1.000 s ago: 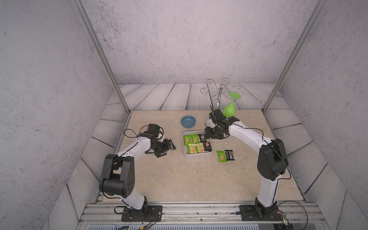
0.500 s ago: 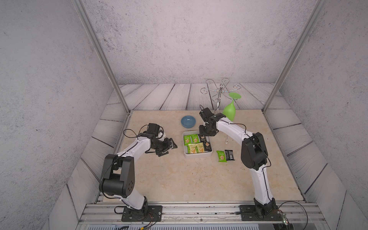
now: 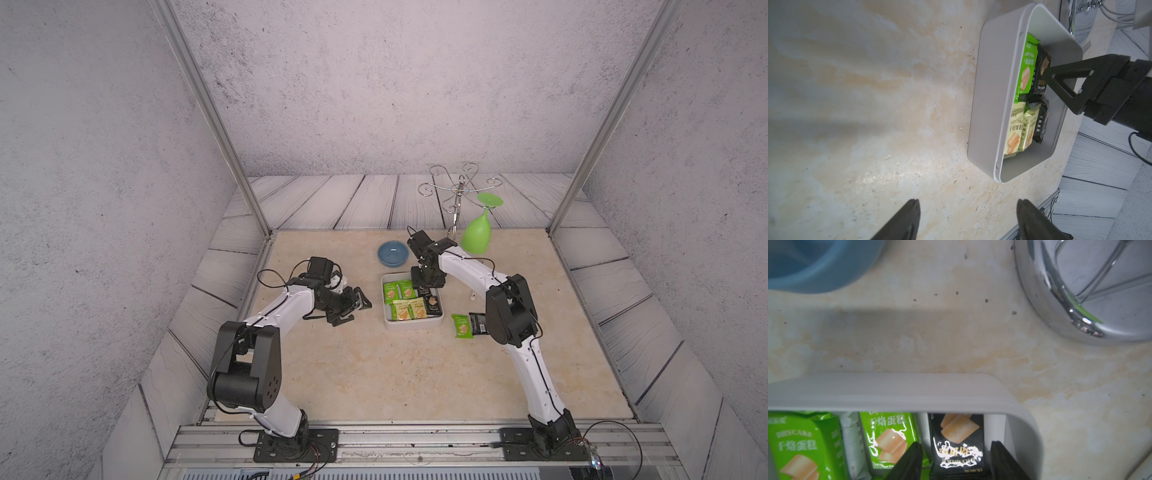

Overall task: Take the cookies out of the storage box
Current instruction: Pick up the cookie from the storage box.

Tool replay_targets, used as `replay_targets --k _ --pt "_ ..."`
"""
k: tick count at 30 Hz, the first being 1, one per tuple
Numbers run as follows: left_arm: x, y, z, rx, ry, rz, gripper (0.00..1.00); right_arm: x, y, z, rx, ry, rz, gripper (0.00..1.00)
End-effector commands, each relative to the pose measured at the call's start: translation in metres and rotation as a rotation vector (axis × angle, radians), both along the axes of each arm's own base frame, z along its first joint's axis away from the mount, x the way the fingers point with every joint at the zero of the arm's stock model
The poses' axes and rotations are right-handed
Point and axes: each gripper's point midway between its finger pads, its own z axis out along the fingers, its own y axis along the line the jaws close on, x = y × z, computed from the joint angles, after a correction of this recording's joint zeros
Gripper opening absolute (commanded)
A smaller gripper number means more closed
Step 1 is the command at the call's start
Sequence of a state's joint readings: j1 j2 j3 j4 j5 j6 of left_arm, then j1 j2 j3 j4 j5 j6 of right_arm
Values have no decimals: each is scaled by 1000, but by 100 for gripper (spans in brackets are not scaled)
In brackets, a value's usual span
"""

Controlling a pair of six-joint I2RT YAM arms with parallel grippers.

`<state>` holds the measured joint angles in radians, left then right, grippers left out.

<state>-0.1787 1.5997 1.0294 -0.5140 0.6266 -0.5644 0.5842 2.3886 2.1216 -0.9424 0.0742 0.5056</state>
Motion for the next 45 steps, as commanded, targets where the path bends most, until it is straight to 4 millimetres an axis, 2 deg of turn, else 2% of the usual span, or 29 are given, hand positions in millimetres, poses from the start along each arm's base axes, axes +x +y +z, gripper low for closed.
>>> replay_targets --k 1,12,23,29,37,45 --pt "-2 1 -7 -12 31 5 79 -1 -5 -3 -47 6 -11 58" --pt "-1 -1 -7 -25 39 7 79 2 -5 -17 -73 27 -17 58" --pt "0 0 -10 -31 42 14 79 9 6 -18 -28 12 -5 57" --pt "1 1 -9 -36 39 17 79 10 -1 -25 -76 12 -12 57" --pt "2 1 -7 -41 37 19 79 8 -2 -33 -83 33 -8 59" --pt "2 2 -7 -40 34 22 79 9 -1 -26 -79 24 -9 51"
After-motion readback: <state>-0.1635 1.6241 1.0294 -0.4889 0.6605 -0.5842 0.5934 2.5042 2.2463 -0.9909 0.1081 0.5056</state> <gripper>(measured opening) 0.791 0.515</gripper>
